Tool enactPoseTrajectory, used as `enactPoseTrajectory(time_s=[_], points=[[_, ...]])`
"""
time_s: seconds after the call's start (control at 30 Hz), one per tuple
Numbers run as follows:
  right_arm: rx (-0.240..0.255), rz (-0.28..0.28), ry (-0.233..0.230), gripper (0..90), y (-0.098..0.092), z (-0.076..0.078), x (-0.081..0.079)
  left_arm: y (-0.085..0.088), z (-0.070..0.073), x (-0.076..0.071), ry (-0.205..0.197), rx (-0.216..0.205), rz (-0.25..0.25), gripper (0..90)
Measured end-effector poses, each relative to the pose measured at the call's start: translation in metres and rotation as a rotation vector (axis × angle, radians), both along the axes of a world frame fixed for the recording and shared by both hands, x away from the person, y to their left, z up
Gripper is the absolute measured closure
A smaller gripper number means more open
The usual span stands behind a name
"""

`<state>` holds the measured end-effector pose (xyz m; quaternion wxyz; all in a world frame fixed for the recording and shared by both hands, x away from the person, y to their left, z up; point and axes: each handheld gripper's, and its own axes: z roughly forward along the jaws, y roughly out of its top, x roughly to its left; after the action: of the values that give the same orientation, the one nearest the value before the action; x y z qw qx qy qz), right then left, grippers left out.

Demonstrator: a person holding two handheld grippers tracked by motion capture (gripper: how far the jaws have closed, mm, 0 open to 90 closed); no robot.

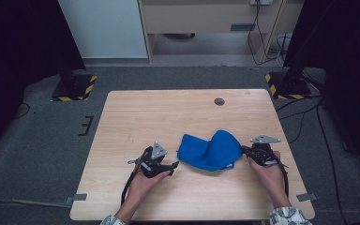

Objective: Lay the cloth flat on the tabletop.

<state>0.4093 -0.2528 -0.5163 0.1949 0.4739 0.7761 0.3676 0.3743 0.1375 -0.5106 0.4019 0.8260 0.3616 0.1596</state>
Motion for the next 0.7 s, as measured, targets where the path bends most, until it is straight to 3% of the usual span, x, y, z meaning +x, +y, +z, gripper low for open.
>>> enactPoseTrajectory(time_s=[0.03,0.27,0.33,0.4,0.5,0.7], points=[[-0.004,0.005,-0.003,88.6,0.001,-0.001,0.0,-0.005,-0.003,0.004,0.027,-0.019,-0.04,23.8],[-0.006,0.019,-0.002,88.6,0.003,-0.001,-0.002,-0.019,-0.011,0.019,0.045,-0.042,-0.029,20.9],[-0.003,0.021,-0.001,88.6,0.004,-0.001,-0.002,-0.021,-0.012,0.02,0.052,-0.043,-0.031,21.1],[0.003,0.025,-0.007,88.6,0.004,0.0,-0.004,-0.026,-0.017,0.022,0.069,-0.006,-0.048,22.0],[0.01,0.027,-0.013,88.6,0.005,0.001,-0.005,-0.027,-0.018,0.022,0.08,0.002,-0.068,27.3],[0.019,0.031,-0.029,88.6,0.006,0.003,-0.008,-0.032,-0.019,0.02,0.07,0.036,-0.107,60.3]])
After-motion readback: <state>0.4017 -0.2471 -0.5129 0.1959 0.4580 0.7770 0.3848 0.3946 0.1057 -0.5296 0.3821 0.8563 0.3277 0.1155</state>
